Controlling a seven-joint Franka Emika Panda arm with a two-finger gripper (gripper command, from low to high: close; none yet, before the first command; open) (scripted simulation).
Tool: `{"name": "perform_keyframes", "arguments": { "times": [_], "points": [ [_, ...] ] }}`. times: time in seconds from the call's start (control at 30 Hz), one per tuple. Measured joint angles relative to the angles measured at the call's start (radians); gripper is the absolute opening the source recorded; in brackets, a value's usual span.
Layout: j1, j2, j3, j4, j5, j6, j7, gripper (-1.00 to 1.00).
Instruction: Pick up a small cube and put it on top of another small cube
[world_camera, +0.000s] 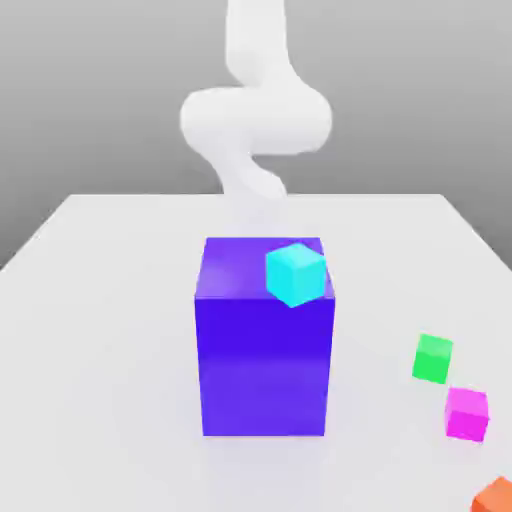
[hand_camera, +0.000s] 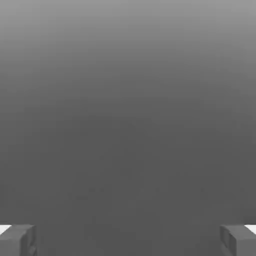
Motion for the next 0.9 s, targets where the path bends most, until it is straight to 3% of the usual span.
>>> {"name": "perform_keyframes", "arguments": {
  "times": [0.53,0.9],
  "points": [
    [0.286,0.586,0.104,-0.13,0.045,0.257,-0.402,0.0],
    [0.444,0.988,0.144,-0.192,-0.13,0.452,-0.49,0.0]
  ]
}}
